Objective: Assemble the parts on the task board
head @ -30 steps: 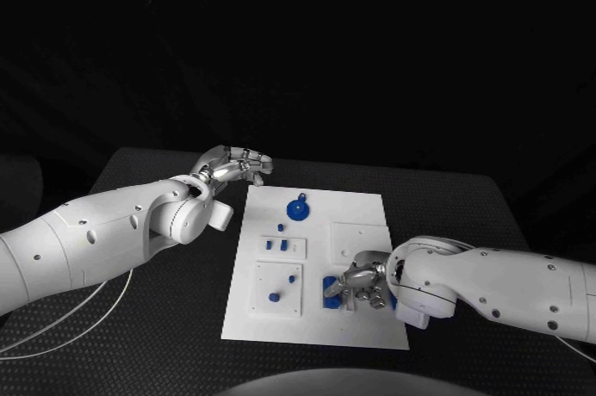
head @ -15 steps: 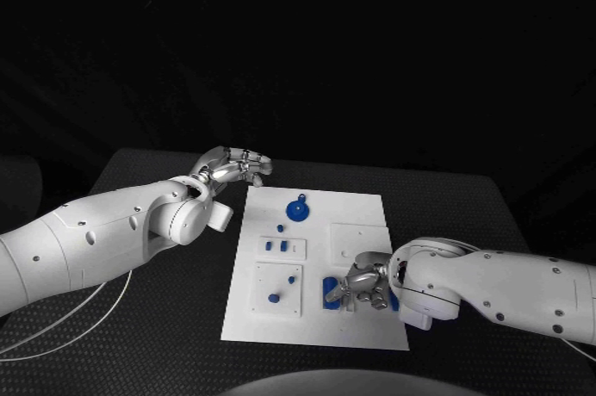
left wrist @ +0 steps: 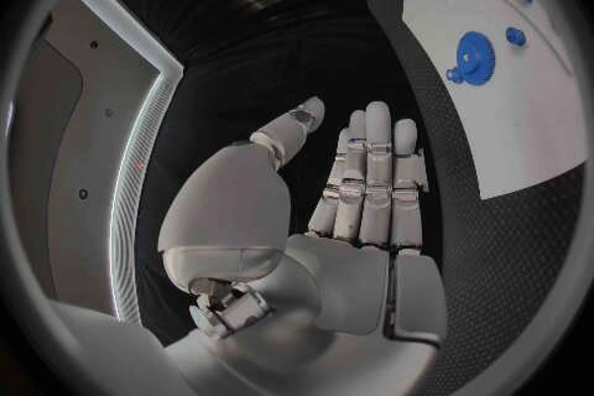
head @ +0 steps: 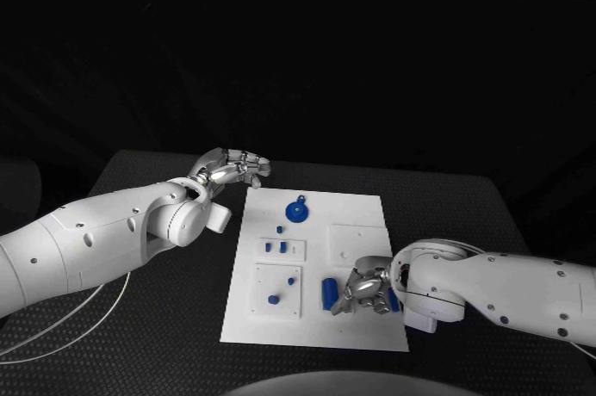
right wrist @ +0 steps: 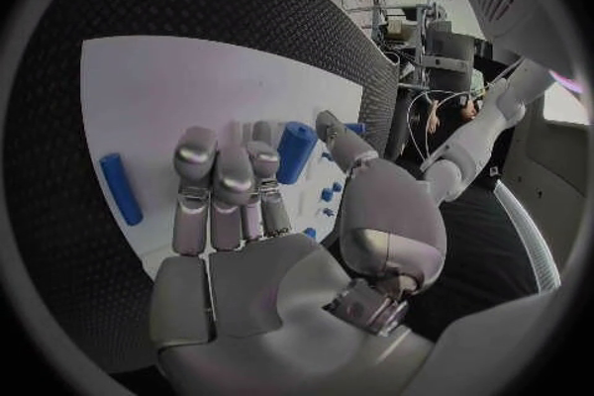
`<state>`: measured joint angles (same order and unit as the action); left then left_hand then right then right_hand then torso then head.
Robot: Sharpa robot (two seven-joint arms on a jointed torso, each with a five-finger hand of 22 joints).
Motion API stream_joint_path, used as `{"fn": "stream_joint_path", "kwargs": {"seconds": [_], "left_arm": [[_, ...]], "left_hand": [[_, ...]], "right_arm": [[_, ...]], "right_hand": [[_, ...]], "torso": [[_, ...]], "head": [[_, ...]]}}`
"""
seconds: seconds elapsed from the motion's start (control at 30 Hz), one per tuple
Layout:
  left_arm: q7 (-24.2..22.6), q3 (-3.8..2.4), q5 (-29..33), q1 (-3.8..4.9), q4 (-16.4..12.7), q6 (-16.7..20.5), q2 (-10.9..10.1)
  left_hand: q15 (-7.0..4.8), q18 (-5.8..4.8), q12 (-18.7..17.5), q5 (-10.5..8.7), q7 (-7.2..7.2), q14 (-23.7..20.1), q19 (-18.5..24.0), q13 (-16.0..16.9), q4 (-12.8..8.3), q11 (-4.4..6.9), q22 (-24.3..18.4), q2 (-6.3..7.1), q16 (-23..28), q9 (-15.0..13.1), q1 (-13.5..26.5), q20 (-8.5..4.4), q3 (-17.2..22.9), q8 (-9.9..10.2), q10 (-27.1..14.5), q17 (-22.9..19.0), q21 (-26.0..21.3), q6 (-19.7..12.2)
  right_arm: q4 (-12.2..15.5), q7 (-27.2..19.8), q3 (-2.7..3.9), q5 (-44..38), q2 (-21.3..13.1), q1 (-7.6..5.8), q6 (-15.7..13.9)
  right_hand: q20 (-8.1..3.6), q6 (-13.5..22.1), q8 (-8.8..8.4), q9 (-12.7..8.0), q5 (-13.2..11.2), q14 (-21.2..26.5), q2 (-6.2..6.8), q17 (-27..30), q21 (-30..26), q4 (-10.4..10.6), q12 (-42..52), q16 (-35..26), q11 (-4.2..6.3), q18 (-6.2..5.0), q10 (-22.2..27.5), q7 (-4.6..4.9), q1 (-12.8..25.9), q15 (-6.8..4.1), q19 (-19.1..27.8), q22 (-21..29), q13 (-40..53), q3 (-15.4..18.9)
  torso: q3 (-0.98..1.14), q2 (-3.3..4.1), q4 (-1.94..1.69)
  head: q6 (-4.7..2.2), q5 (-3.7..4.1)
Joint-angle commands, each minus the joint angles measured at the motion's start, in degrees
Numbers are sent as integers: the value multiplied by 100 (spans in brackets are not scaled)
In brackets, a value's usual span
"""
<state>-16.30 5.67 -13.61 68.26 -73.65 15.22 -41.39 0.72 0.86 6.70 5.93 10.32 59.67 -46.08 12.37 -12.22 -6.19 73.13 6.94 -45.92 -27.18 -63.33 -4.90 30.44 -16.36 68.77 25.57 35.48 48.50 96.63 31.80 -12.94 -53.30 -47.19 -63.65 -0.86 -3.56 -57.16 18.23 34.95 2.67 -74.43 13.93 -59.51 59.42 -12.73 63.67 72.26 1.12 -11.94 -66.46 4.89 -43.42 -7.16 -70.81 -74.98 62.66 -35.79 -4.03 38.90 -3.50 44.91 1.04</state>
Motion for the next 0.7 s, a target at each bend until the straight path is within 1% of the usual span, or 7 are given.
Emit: {"fn": "stream_joint_path", "kwargs": {"seconds": [0.03, 0.23, 0.3, 0.4, 0.43, 0.57, 0.7], "left_arm": [[-30, -3, 24, 0, -15, -74, 10], [-29, -3, 24, 0, -14, -74, 9], [-28, -3, 24, 0, -15, -74, 8], [-28, -3, 24, 0, -13, -72, 8], [-26, -3, 24, 0, -13, -72, 6], [-25, -2, 24, 0, -15, -77, 7], [-27, -2, 24, 0, -14, -78, 10]], "left_hand": [[-2, 85, -20, 21, -1, 32, -29, -8, 42, 3, 9, 3, 40, 7, 39, -6, 8, 17, 10, 9, -24, -49], [-2, 85, -20, 20, -1, 33, -30, -9, 44, 2, 11, 3, 42, 7, 40, -6, 8, 17, 10, 11, -25, -50], [-2, 85, -20, 20, -1, 33, -30, -9, 45, 2, 11, 2, 42, 7, 40, -5, 9, 16, 10, 12, -26, -50], [-2, 85, -20, 20, -1, 33, -30, -9, 47, 3, 12, 1, 43, 7, 41, -5, 9, 16, 11, 13, -26, -49], [-2, 85, -20, 20, -1, 33, -30, -9, 48, 3, 12, 1, 44, 7, 41, -5, 9, 16, 11, 13, -26, -49], [-2, 85, -19, 20, -1, 34, -30, -9, 51, 3, 13, -1, 45, 7, 43, -5, 9, 15, 11, 15, -27, -49], [-1, 85, -19, 20, -1, 34, -31, -9, 56, 3, 15, -5, 46, 6, 45, -5, 10, 14, 12, 18, -29, -49]], "right_arm": [[-4, -17, -2, -168, 18, 7, 57], [-31, 51, -2, -330, 46, 7, -91], [-37, 57, -2, -437, 56, 7, -139], [-42, 65, -2, -562, 60, 7, -217], [-48, 70, -2, -594, 65, 7, -217], [-51, 92, -2, -623, 94, 7, -165], [-57, 99, -2, -629, 115, 7, -106]], "right_hand": [[10, -44, -23, 10, 14, -19, -112, -11, -11, -25, -28, -22, 21, -306, 6, 17, -11, -19, 49, -12, 7, 68], [25, -88, -31, 19, 13, -26, -438, -26, -12, 36, -38, -23, 33, -306, -14, 4, 140, -28, 50, -7, 8, 202], [24, -99, -34, 19, 13, -28, -510, -31, -11, 32, -39, -22, 38, -306, -20, -1, 150, -32, 50, -8, 9, 211], [24, -123, -37, 20, 13, -34, -683, -41, -4, 43, -38, -15, 44, -306, -36, -8, 197, -36, 46, -11, 12, 228], [13, -152, -29, 24, 13, -42, -799, -49, 2, 27, -31, -5, 55, -306, -53, -20, 132, -43, 37, -13, 15, 163], [10, -185, -33, 22, 13, -51, -904, -66, 17, 40, -27, 14, 63, -306, -80, -27, 130, -49, 22, -18, 19, 88], [11, -192, -37, 21, 12, -51, -924, -72, 22, 41, -27, 19, 64, -306, -85, -28, 139, -50, 19, -21, 20, 71]], "torso": [[-2, 1, -6], [-8, 1, -5], [-8, 1, -6], [-7, 1, -9], [-7, -1, -9], [-10, -2, -5], [-9, 0, -3]], "head": [[-2, 2], [4, 1], [3, -3], [4, -9], [3, -6], [6, -10], [8, -11]]}}
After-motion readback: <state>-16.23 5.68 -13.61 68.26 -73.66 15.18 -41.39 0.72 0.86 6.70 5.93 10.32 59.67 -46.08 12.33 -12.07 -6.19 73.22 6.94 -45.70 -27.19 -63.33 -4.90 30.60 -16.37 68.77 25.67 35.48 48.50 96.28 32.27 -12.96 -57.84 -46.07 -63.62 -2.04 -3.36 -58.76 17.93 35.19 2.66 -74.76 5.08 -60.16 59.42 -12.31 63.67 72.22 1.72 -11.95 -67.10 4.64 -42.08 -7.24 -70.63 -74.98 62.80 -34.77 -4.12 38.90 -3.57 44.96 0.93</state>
